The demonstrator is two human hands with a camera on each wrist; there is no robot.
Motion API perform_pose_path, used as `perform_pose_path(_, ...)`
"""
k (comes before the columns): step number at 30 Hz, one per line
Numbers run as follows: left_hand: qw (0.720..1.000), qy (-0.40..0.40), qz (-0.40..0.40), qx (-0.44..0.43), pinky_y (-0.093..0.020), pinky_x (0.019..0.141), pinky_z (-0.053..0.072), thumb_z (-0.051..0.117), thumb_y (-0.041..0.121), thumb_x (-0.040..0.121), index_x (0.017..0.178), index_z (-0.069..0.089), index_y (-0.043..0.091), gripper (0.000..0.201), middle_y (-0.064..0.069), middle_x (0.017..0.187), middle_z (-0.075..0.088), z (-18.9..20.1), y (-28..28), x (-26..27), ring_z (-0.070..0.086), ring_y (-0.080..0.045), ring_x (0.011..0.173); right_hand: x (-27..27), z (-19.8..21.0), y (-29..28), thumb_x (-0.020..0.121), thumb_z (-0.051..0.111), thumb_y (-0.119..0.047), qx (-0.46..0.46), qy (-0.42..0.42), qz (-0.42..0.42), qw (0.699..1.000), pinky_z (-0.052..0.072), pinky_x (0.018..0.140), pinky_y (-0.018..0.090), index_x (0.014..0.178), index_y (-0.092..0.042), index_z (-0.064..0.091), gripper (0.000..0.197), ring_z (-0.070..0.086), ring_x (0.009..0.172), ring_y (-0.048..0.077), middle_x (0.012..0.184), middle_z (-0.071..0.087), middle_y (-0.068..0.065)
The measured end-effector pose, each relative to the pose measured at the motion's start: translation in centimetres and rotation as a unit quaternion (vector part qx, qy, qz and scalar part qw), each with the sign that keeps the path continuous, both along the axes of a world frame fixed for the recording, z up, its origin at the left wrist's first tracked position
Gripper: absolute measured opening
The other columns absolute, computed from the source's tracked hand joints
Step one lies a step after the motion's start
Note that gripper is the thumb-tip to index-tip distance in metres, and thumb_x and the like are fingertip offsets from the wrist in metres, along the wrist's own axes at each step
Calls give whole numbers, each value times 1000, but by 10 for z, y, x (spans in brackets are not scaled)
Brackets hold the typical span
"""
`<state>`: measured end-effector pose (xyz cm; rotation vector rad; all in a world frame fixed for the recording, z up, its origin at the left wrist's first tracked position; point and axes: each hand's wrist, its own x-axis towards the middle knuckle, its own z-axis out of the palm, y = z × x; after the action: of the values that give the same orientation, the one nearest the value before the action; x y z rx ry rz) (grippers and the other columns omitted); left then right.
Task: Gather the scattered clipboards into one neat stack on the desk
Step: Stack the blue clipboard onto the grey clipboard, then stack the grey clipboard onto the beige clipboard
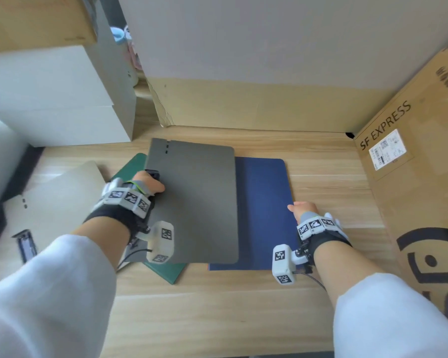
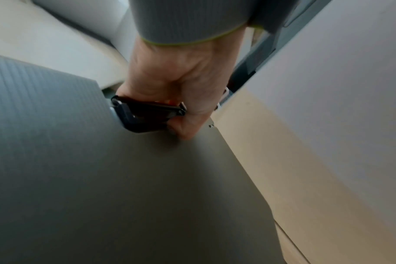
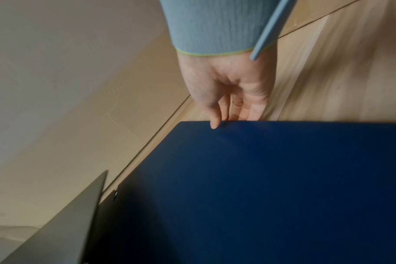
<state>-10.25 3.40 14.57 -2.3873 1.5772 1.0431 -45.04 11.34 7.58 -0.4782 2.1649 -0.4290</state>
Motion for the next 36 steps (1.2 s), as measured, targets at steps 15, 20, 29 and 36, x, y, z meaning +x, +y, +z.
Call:
perform_pose_path(15, 999, 4, -26, 43, -35, 106, 37, 52, 21, 90, 129, 47, 1, 44, -17, 136, 46, -58, 27, -134, 41, -32, 129, -19, -20, 2, 89, 55, -22, -7, -83, -2, 997, 42, 105, 47, 122, -1, 58, 39, 51, 125, 35, 134, 54, 22)
perform_pose_path(20, 998, 47, 26, 33, -37, 103, 41, 51, 18, 90, 135, 43, 0, 49, -21, 141, 42, -57, 29, -141, 46, -36, 129, -18, -23, 1, 89, 56, -17, -8, -76, 8, 997, 43, 105, 46, 127, -2, 56, 40, 53, 123, 36, 118, 61, 18)
perform_pose_path(29, 988, 122, 63, 66, -40, 106, 42, 45, 15, 92, 146, 23, 3, 59, -19, 137, 51, -53, 37, -149, 51, -34, 127, -24, -30, -9, 88, 50, -8, -26, -39, 45, 998, 38, 77, 33, 128, -4, 54, 41, 45, 61, 23, 62, 43, 1)
perform_pose_path(36, 985, 135, 85, 67, -37, 114, 33, 36, 9, 99, 152, 5, 4, 62, -16, 148, 40, -47, 42, -153, 41, -30, 137, -14, -20, -6, 90, 50, -11, -76, -57, 24, 995, 47, 88, 33, 138, -13, 47, 48, 59, 102, 24, 111, 64, 7)
